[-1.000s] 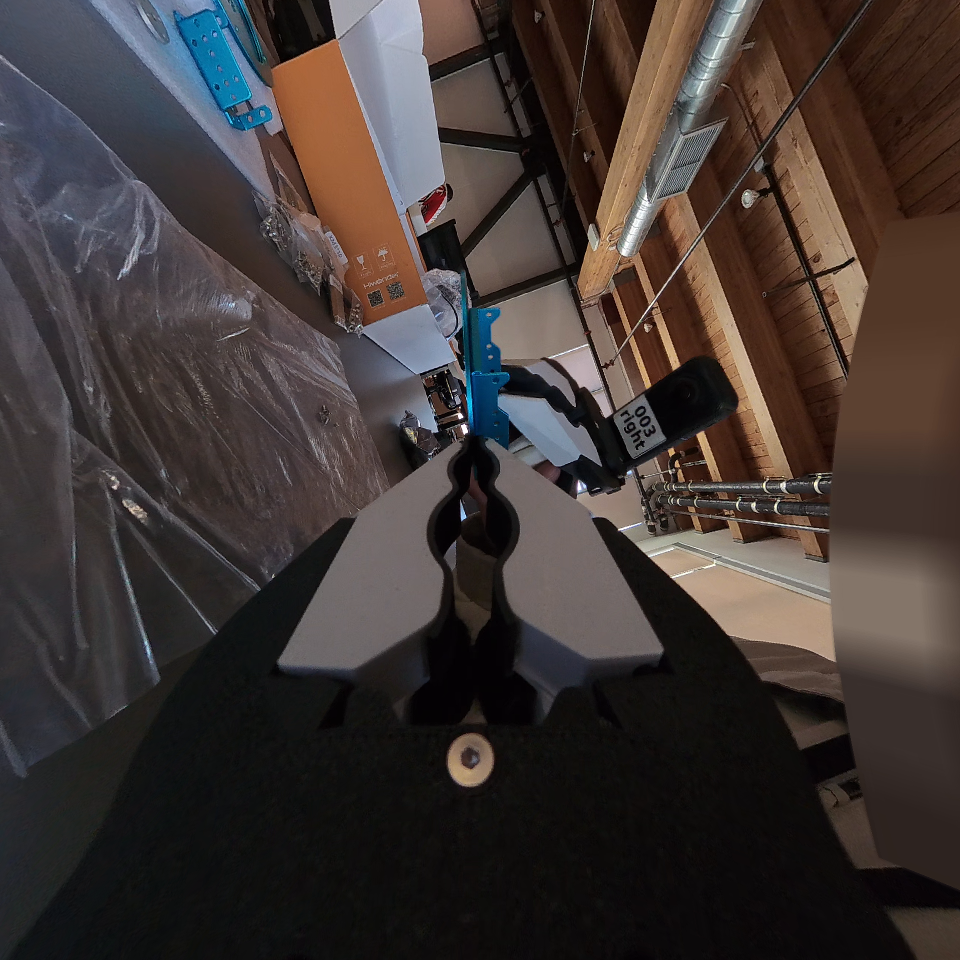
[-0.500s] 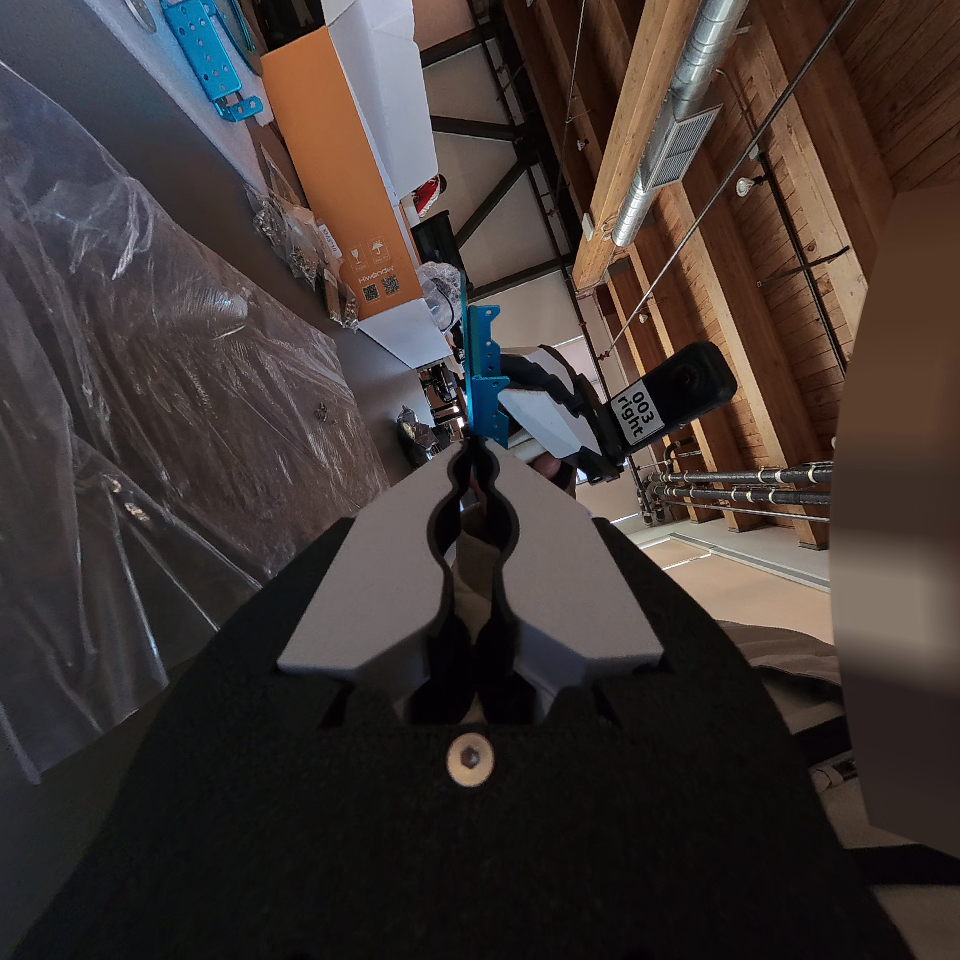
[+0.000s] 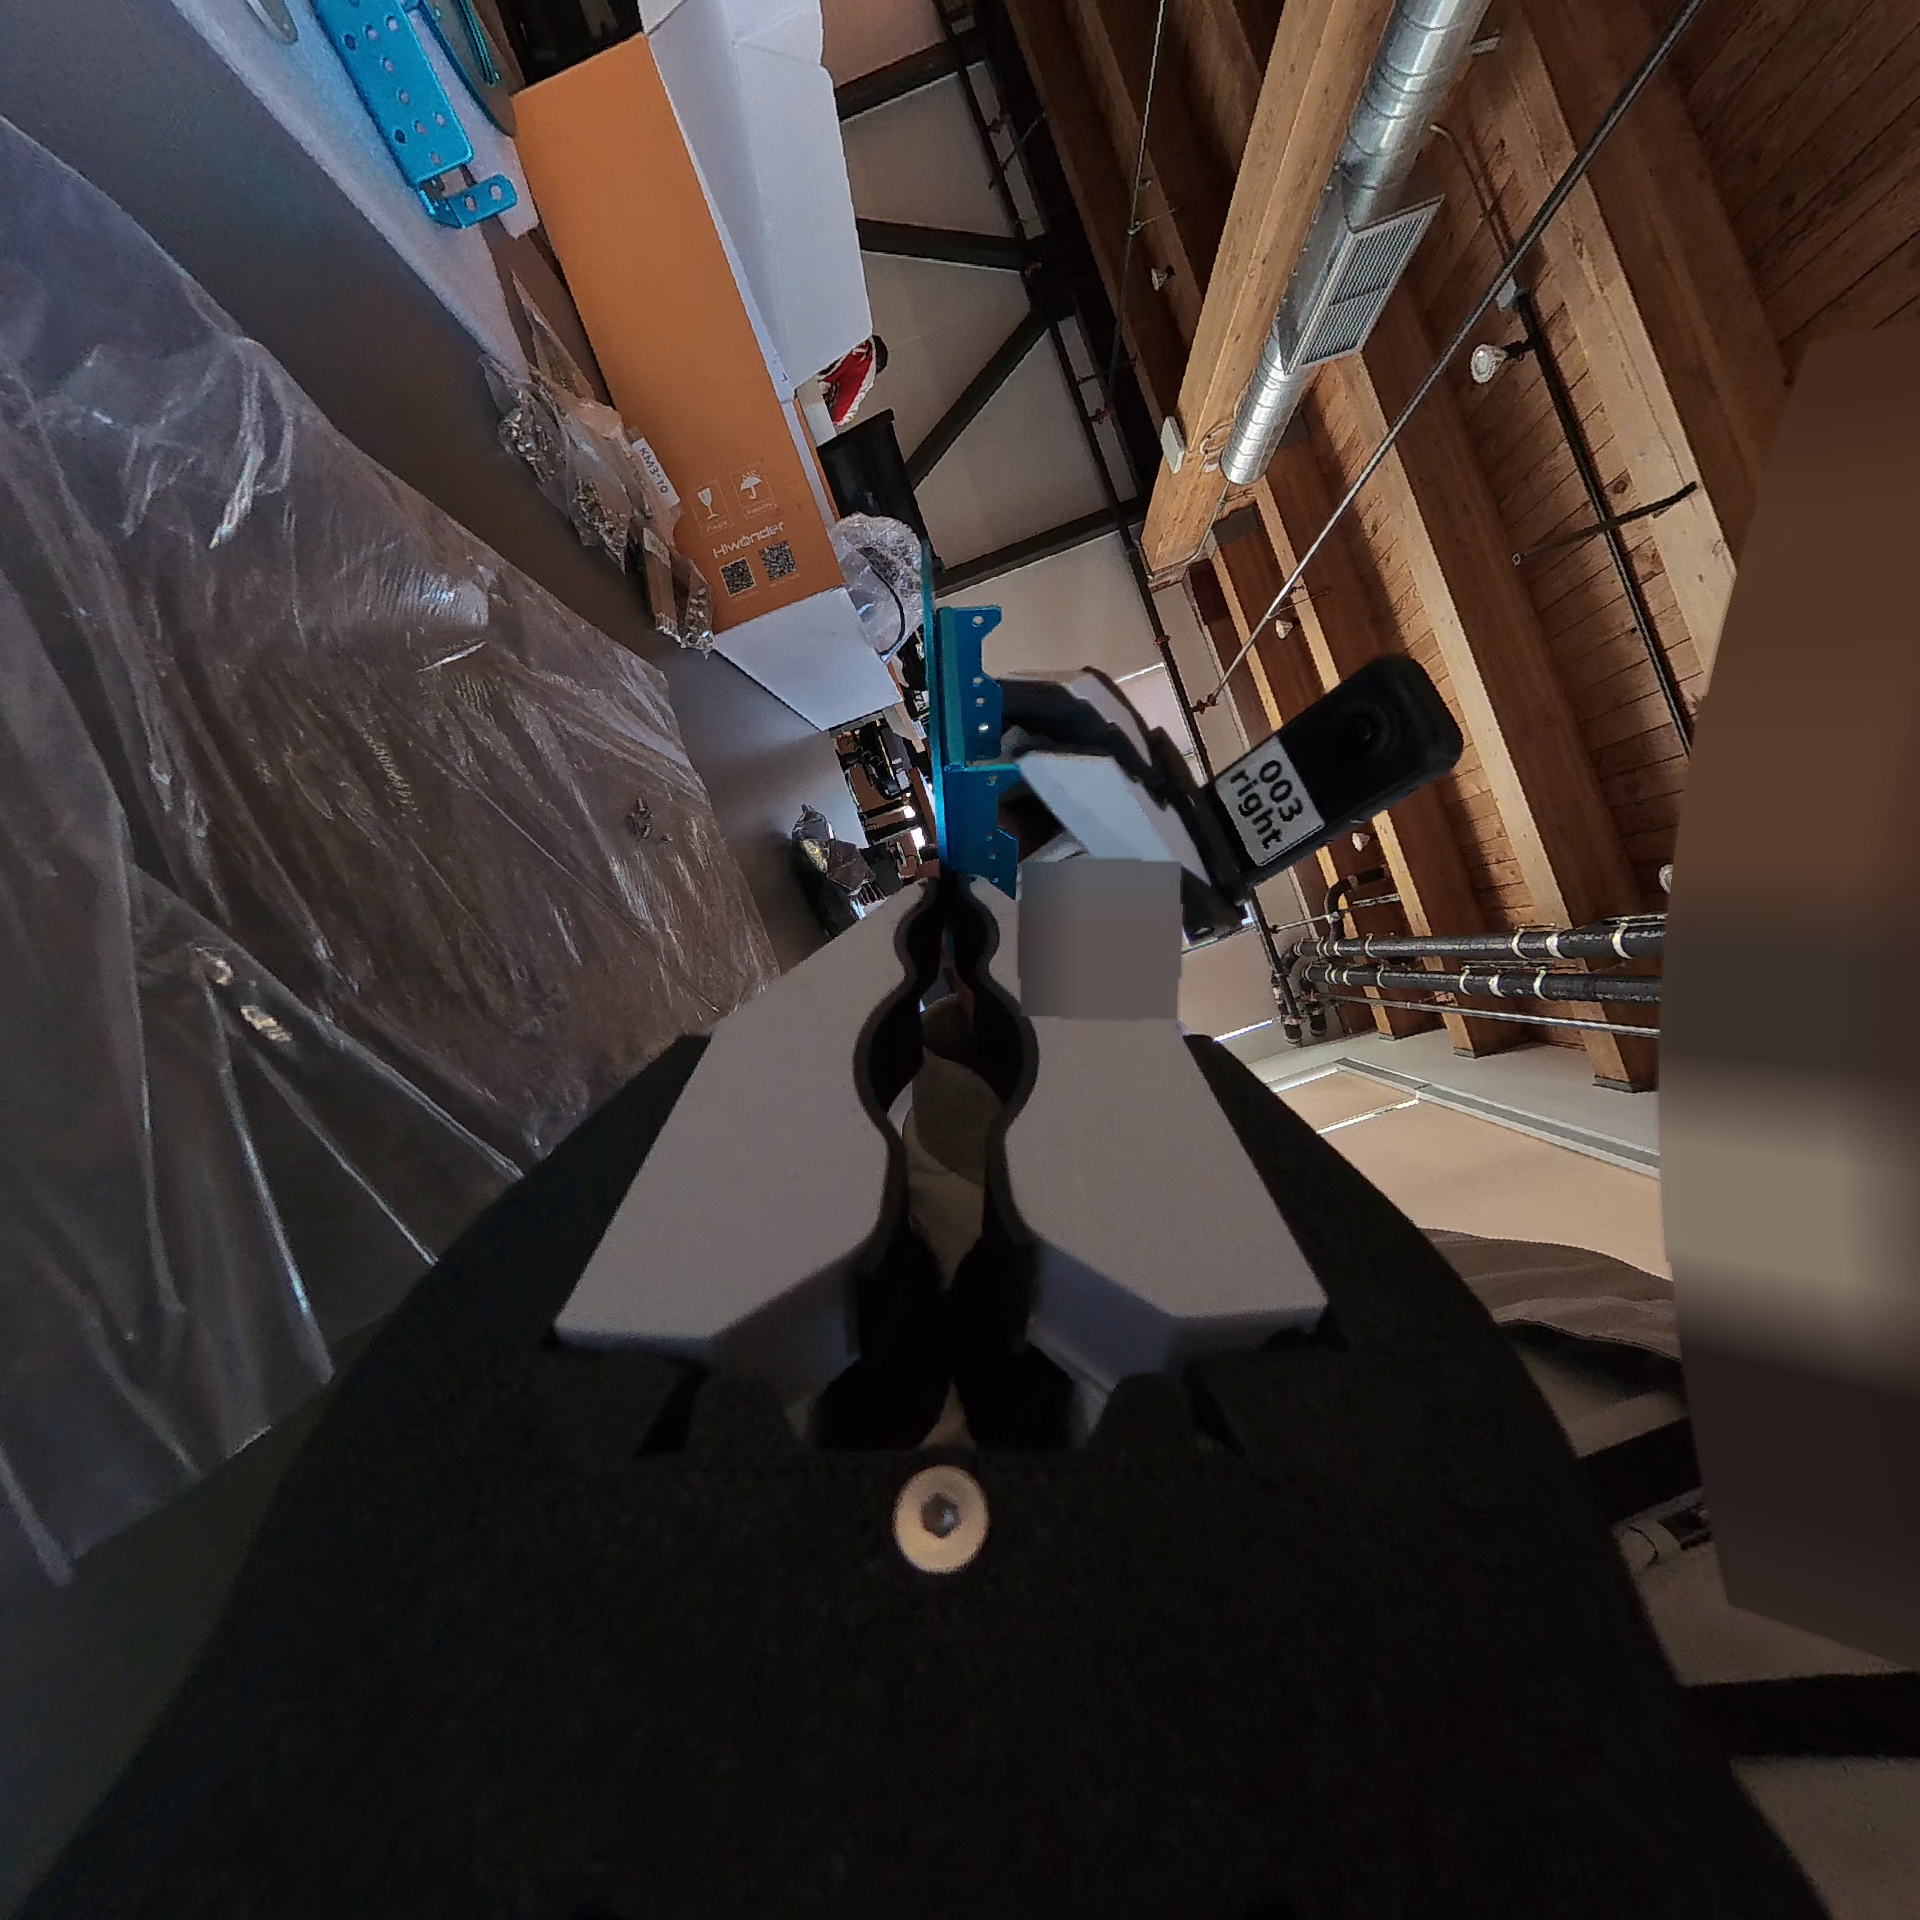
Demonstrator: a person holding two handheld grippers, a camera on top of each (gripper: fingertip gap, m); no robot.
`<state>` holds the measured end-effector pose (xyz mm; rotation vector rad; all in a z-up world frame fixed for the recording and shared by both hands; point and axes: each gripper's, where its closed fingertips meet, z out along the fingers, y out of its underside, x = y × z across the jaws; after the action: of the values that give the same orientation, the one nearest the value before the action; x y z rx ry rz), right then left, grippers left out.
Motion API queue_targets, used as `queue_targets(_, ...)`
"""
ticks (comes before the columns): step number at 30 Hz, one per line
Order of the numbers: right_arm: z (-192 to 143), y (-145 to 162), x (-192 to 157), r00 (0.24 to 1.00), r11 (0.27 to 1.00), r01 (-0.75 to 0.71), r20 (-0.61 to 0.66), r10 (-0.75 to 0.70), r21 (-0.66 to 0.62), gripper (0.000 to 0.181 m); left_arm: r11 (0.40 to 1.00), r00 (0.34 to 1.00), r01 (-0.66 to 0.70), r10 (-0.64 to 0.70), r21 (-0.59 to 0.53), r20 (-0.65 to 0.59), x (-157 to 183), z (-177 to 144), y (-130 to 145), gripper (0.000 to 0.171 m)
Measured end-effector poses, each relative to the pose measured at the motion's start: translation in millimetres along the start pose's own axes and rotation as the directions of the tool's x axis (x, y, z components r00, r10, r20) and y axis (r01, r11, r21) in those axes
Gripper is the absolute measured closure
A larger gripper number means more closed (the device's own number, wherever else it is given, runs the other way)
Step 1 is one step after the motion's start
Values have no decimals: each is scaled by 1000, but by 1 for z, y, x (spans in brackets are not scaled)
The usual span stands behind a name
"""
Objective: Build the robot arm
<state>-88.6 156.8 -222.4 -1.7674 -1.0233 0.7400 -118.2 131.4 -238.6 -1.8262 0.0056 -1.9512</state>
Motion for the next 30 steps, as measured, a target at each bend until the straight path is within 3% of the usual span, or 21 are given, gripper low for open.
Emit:
queue_targets(5,-30,5,24,997,1000,-25,-72,26,14,168,1000,1000,-2,2,7,29,-6,-2,-2,171)
queue_targets(8,-48,53,48,990,985,-12,-139,-12,-171,169,1000,996,-19,18,4,90,-15,-6,-4,171)
queue_targets(10,-55,100,45,996,931,-46,-83,17,-361,167,1000,992,-14,14,2,123,-21,-9,-5,171)
queue_targets(12,-58,124,50,995,898,-27,-99,-19,-440,167,1000,989,-3,2,2,148,-26,-10,-5,171)
queue_targets(14,-54,129,52,993,914,-1,-110,-48,-405,168,1000,986,9,-9,3,164,-29,-10,-6,171)
queue_targets(21,-51,143,61,988,886,53,-102,-112,-460,167,999,987,4,1,-32,163,-30,-4,-2,171)
queue_targets(30,-52,148,62,971,769,218,52,-234,-600,169,997,989,40,-30,-63,147,-32,0,1,171)
